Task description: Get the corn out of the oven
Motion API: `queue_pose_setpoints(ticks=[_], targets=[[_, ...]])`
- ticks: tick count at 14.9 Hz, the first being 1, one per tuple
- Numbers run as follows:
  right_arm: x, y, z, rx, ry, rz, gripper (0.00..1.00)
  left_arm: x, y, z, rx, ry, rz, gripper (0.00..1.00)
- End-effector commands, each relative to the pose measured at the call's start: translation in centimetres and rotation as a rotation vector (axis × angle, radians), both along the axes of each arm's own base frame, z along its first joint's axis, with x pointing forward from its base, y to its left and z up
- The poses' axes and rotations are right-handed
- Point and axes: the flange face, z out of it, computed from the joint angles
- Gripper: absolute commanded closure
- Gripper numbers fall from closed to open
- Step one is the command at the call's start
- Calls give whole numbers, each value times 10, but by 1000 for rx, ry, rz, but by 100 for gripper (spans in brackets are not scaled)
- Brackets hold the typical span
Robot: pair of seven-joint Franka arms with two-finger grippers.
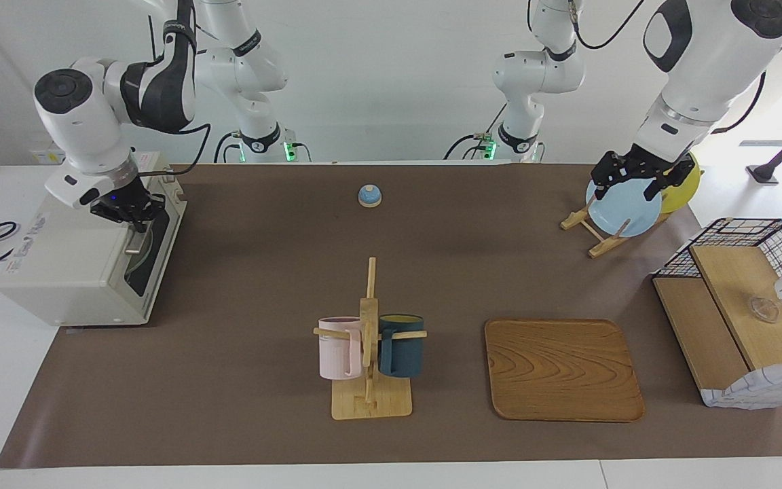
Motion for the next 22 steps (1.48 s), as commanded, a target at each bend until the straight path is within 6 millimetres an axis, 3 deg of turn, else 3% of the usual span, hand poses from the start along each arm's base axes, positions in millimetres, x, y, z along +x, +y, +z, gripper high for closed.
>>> queue_pose_setpoints(ticks=[1,5,10,14,17,19,22], targets=[[-5,-5,-5,-18,1,21,100,-2,2,3,17,7,-4,0],[-9,-1,-13,-1,17,21,100,-2,2,3,17,7,-4,0],[-4,27,-15,29,6,55,100,-2,2,3,17,7,-4,0],[-8,33,-40,33,-4,74,100,-2,2,3,17,7,-4,0],[-2,55,-45,34,-13,107,100,-3,2,2,17,9,-4,0],[5,85,-56,56,-26,110,100,-2,2,3,17,7,-4,0],[1,90,-73,65,-26,87,100,-2,2,3,17,7,-4,0]])
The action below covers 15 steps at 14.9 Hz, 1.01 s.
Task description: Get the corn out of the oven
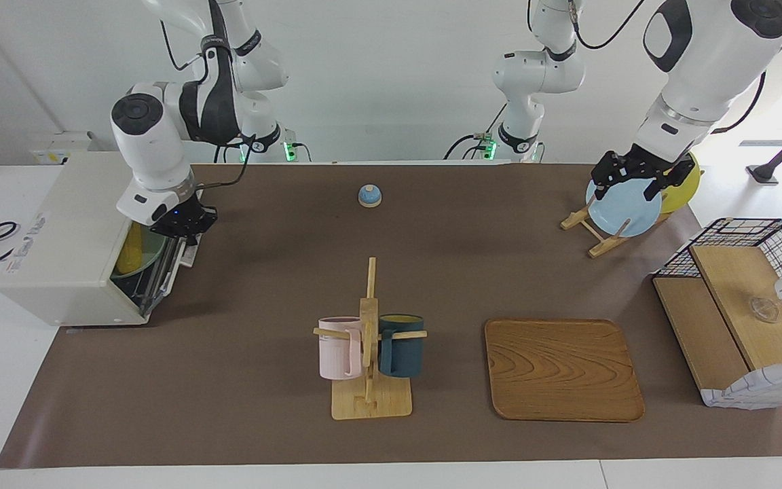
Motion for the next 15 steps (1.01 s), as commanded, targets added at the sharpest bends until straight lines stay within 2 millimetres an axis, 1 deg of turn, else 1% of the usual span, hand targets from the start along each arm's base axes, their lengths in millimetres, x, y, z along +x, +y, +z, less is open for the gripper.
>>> queue_pose_setpoints(ticks=[1,3,6,9,10,11,13,15], targets=[[-3,-5,-22,20,-24,-24,100,-2,2,3,17,7,-2,0],[-6,-5,-33,21,-21,-24,100,-2,2,3,17,7,-4,0],[-2,-5,-47,35,-24,-32,100,-2,2,3,17,7,-4,0],[-5,3,-59,54,-48,-47,100,-2,2,3,17,7,-2,0],[-9,11,-63,56,-50,-40,100,-2,2,2,17,7,-4,0],[-13,12,-67,57,-54,-49,100,-2,2,1,17,10,-4,0],[-15,11,-78,58,-55,-58,100,-3,2,2,17,9,-4,0],[-19,6,-93,60,-61,-62,100,-3,2,2,17,9,-4,0]])
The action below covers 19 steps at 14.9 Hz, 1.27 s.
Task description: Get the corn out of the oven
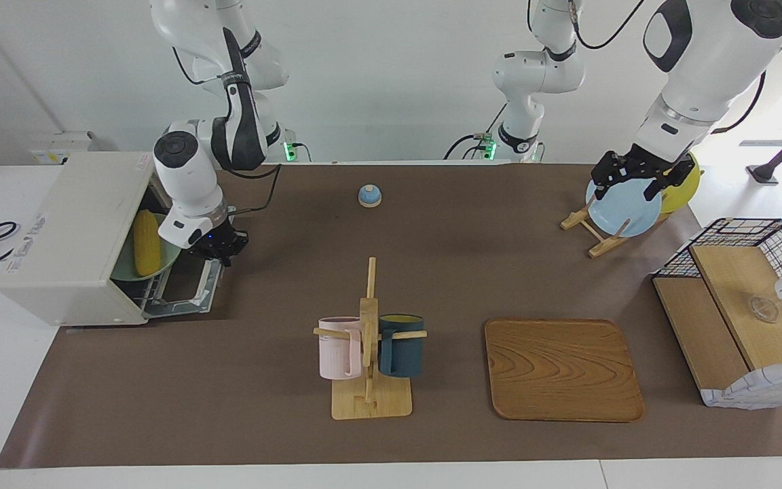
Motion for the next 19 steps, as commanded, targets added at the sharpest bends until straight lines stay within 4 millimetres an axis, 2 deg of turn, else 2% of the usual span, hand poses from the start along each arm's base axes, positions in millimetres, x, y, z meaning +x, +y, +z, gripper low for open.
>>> queue_pose_setpoints(ticks=[1,7,10,12,14,15,16,18,19], targets=[[-12,-18,-21,-8,1,-30,100,-2,2,3,17,7,-4,0],[-12,-9,-40,28,17,-69,100,-3,2,3,18,7,-5,0],[-9,-4,-36,32,21,-69,100,-3,2,2,17,9,-4,0],[4,3,-16,33,39,-62,100,-2,2,3,17,7,-4,0],[21,14,20,27,82,-49,100,-2,2,3,17,7,-4,0],[24,16,35,26,89,-50,100,-2,2,3,17,7,-4,0],[24,17,41,25,97,-51,100,-2,2,3,17,7,-4,0],[18,-3,55,28,103,-93,84,-2,2,3,17,7,-4,0],[16,-17,55,27,115,-151,81,-2,2,3,17,7,-4,0]])
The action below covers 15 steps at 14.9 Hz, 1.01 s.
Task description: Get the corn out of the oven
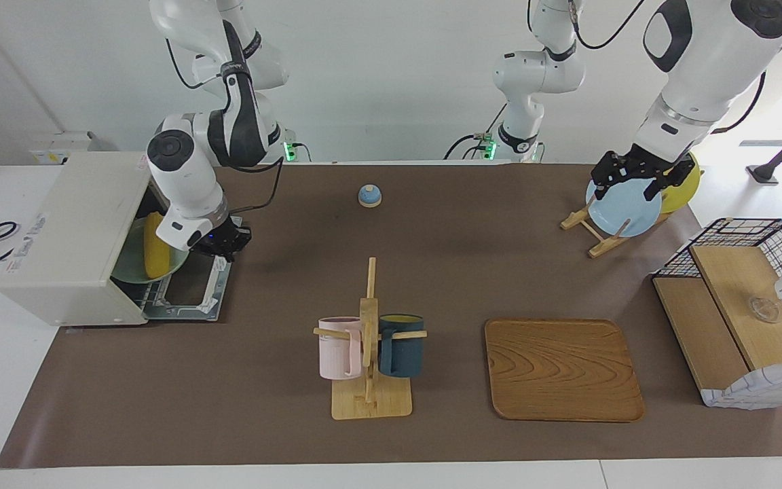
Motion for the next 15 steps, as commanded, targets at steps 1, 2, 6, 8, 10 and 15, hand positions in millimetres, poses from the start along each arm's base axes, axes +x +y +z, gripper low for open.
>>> queue_pose_setpoints(ticks=[1,2,6,8,10,15], targets=[[-7,-39,5,9,22,-150,79,-2,2,3,17,7,-4,0],[-9,-54,3,10,27,-188,77,-2,2,3,17,7,-4,0],[-17,-80,2,10,57,-239,73,-2,2,3,17,7,-4,0],[-26,-92,-4,11,71,-266,72,-2,2,3,17,7,-4,0],[-31,-90,-10,11,74,-255,72,-2,2,3,17,7,-4,0],[-36,-94,-16,18,68,-217,72,-2,2,3,17,7,-4,0]])
